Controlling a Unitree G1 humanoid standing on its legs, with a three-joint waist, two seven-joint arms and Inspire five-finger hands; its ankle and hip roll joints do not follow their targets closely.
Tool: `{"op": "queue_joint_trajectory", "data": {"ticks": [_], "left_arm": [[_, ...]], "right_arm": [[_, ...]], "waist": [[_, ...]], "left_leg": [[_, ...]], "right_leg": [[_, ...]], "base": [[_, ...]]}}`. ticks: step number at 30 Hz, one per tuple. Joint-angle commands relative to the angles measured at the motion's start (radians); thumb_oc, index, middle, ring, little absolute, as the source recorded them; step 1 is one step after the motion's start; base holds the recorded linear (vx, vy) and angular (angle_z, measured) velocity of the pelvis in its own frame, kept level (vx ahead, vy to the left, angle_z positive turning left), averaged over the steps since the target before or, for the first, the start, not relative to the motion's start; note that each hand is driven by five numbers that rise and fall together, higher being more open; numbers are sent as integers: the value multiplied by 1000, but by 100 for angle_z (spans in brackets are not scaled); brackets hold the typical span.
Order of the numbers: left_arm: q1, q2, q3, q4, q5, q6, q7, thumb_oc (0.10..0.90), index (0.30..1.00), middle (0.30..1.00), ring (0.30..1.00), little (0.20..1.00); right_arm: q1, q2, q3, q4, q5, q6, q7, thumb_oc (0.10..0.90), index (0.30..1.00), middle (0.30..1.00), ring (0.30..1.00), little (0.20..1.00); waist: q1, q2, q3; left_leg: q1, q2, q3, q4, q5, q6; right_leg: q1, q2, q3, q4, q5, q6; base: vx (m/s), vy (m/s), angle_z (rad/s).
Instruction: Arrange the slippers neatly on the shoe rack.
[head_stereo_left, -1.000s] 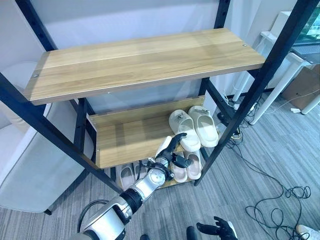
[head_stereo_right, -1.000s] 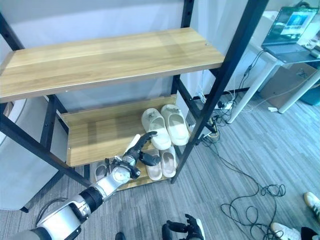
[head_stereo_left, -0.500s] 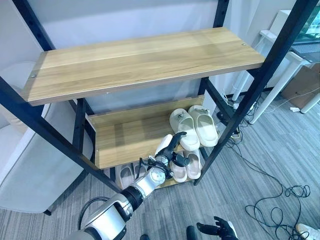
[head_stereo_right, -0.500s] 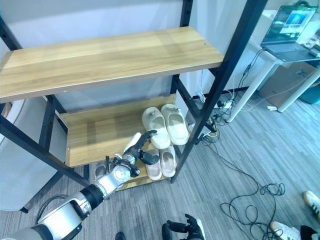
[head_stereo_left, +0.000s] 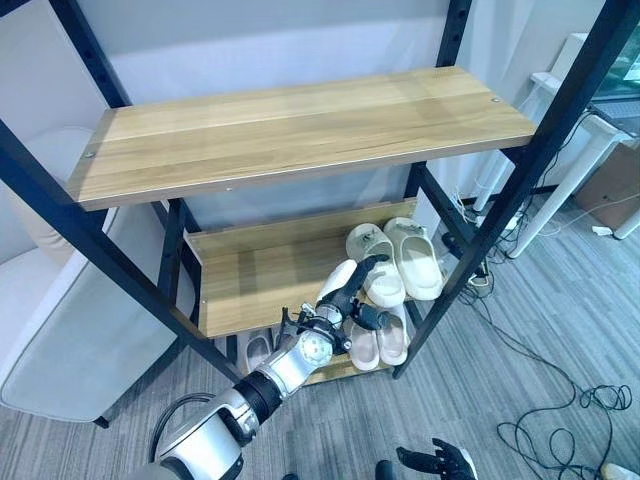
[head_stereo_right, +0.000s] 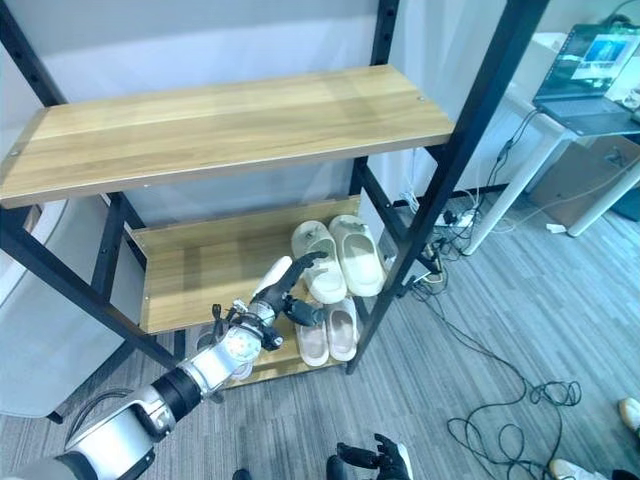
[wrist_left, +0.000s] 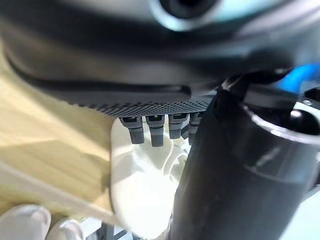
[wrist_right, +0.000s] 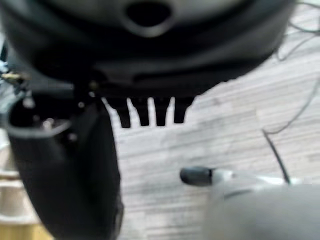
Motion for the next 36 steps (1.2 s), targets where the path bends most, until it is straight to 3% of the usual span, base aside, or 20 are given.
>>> {"op": "queue_joint_trajectory", "data": {"ticks": [1, 7, 8, 9, 11, 12, 14, 22, 25, 30, 34, 35, 36], "left_arm": [[-84, 19, 139, -100, 50, -94, -5, 800, 900, 900, 900, 900], [139, 164, 261, -358, -57, -129, -69, 800, 900, 900, 900, 900], [253, 207, 321, -434, -92, -144, -89, 800, 900, 900, 900, 900], [258, 209, 324, -440, -94, -141, -91, 800, 900, 900, 900, 900], [432, 251, 403, -534, -196, -153, -139, 800, 900, 900, 900, 900], [432, 251, 403, -534, -196, -153, -139, 800, 900, 900, 900, 900], [564, 293, 455, -606, -290, -150, -202, 800, 900, 900, 900, 900], [697, 335, 477, -619, -368, -162, -267, 800, 900, 900, 900, 900], [751, 300, 484, -532, -435, -153, -298, 800, 900, 900, 900, 900], [774, 249, 491, -310, -403, -146, -285, 800, 900, 900, 900, 900], [749, 164, 536, 7, -365, -130, -236, 800, 900, 900, 900, 900], [746, 162, 535, 11, -364, -133, -236, 800, 900, 900, 900, 900], [715, 127, 583, 174, -362, -127, -207, 800, 900, 900, 900, 900]], "right_arm": [[39, -5, -11, 47, -10, -4, 4, 800, 900, 900, 900, 900], [33, 6, -39, 23, -21, 1, -3, 800, 900, 900, 900, 900], [19, 5, -54, 18, -26, 5, -4, 800, 900, 900, 900, 900], [20, 5, -52, 18, -26, 5, -4, 800, 900, 900, 900, 900], [8, 8, -60, 19, -48, 12, -7, 800, 900, 900, 900, 900], [8, 8, -60, 19, -48, 12, -7, 800, 900, 900, 900, 900], [18, 6, -63, 25, -73, 18, -7, 800, 900, 900, 900, 900], [33, -27, -101, 47, -88, 24, -24, 800, 900, 900, 900, 900], [39, -36, -132, 61, -65, 23, -23, 800, 900, 900, 900, 900], [43, -47, -172, 79, -7, 12, -9, 800, 900, 900, 900, 900], [47, -59, -192, 97, 36, -3, -14, 800, 900, 900, 900, 900], [46, -60, -192, 97, 37, -3, -14, 800, 900, 900, 900, 900], [66, -63, -207, 99, 58, -13, -9, 800, 900, 900, 900, 900]], "waist": [[47, -18, -6], [84, -20, -9], [105, -22, -11], [103, -22, -12], [136, -25, -14], [136, -25, -14], [158, -29, -22], [194, -32, -18], [202, -35, -13], [204, -38, -8], [191, -46, -9], [192, -45, -8], [176, -48, -10]], "left_leg": [[30, -13, -44, 2, -78, -29], [52, -13, -54, 2, -83, -27], [58, -12, -56, 2, -82, -27], [59, -12, -56, 2, -83, -27], [68, -12, -61, 2, -81, -25], [68, -12, -61, 2, -81, -25], [77, -11, -72, 2, -80, -26], [75, -15, -134, 2, -69, -31], [75, -16, -153, 2, -67, -32], [76, -14, -159, 2, -63, -31], [75, -8, -142, 2, -62, -32], [75, -7, -141, 2, -62, -32], [76, -3, -130, 2, -63, -33]], "right_leg": [[13, 7, -56, 5, -37, 43], [41, 8, -72, 5, -43, 42], [47, 9, -76, 5, -44, 40], [47, 9, -76, 5, -44, 40], [60, 10, -83, 5, -45, 37], [60, 10, -83, 5, -45, 37], [77, 11, -95, 5, -50, 35], [111, 6, -159, 5, -61, 25], [122, 5, -177, 5, -65, 23], [125, 9, -185, 5, -69, 19], [116, 12, -169, 5, -69, 16], [115, 12, -168, 5, -69, 16], [109, 15, -158, 5, -68, 14]], "base": [[0, 0, 0], [-27, -3, 9], [-12, -1, 13], [0, 0, 0], [-12, -2, 2], [-26, -20, 6], [2, -28, 14], [-6, -29, 25], [-10, -27, 24], [-9, -17, 11], [-12, -7, -3], [-6, -1, -8], [-7, 1, -12]]}}
